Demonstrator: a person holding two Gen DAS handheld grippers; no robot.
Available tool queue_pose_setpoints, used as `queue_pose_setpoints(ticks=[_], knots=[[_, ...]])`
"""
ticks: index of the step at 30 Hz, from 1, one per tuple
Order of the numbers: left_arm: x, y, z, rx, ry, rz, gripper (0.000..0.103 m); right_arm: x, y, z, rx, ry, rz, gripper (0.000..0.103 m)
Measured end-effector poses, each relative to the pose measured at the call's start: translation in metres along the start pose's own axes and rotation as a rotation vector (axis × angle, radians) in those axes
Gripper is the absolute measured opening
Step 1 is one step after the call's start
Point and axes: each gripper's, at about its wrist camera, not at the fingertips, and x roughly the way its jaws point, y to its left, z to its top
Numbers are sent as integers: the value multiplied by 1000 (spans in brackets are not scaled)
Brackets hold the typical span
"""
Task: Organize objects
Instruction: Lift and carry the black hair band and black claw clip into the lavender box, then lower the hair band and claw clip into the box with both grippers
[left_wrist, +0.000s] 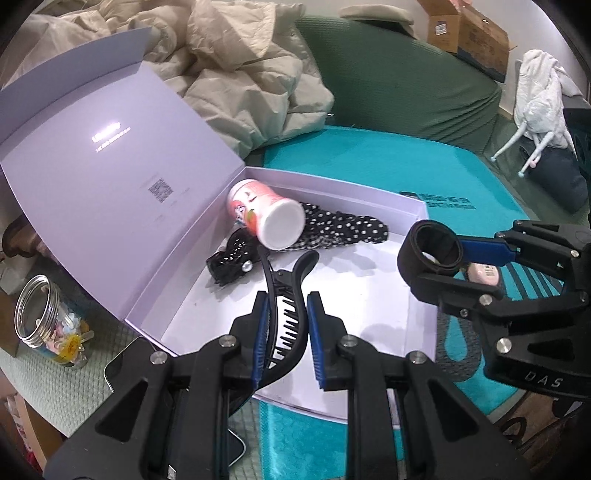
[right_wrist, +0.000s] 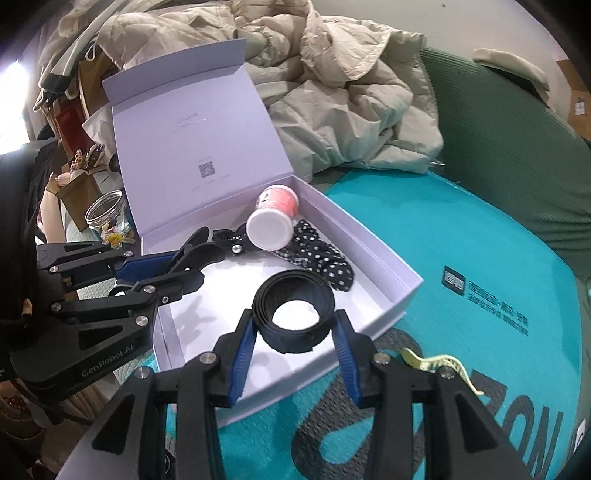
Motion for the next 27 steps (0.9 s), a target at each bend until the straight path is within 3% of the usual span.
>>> queue_pose_setpoints(ticks=[27], knots=[[49,6,21,19,98,35,19,52,-10,20,-38,74,37,42]])
